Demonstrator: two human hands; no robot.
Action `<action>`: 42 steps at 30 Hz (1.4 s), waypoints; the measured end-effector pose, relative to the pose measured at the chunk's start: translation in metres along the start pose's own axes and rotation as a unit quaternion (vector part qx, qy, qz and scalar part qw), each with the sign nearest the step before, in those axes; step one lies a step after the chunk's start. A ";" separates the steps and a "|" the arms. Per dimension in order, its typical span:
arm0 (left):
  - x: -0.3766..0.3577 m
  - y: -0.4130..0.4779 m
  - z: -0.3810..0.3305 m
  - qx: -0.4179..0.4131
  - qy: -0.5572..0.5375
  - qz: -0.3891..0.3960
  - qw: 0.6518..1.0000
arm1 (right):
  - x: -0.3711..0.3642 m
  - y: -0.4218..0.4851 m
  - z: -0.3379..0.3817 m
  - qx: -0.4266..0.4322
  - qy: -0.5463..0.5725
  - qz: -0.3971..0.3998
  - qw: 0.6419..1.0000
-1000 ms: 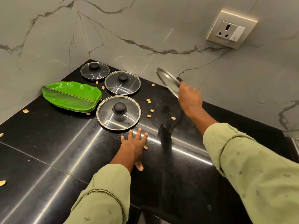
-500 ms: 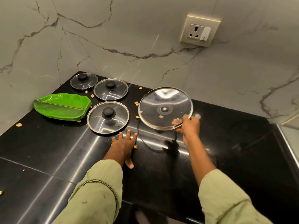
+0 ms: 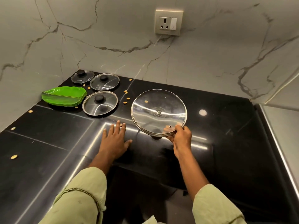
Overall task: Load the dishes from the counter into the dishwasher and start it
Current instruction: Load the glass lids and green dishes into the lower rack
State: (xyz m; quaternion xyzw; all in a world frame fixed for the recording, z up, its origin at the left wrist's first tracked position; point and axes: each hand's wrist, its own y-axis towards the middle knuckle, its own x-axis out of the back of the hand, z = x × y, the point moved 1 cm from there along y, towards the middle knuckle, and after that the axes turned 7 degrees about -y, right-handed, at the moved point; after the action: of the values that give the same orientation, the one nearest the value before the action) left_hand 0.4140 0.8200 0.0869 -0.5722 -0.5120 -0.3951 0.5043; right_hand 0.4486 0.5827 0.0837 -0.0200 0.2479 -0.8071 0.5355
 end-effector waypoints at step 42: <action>-0.131 -0.472 -0.131 -0.068 -0.008 0.010 0.998 | 0.399 -0.391 -0.113 -0.014 0.012 -0.029 0.999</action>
State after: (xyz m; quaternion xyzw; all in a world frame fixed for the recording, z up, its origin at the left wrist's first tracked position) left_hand -0.0641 0.6510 0.0652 -0.6131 -0.4823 -0.4193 0.4644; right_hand -0.0890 0.3953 0.0565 -0.0246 0.2648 -0.8190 0.5084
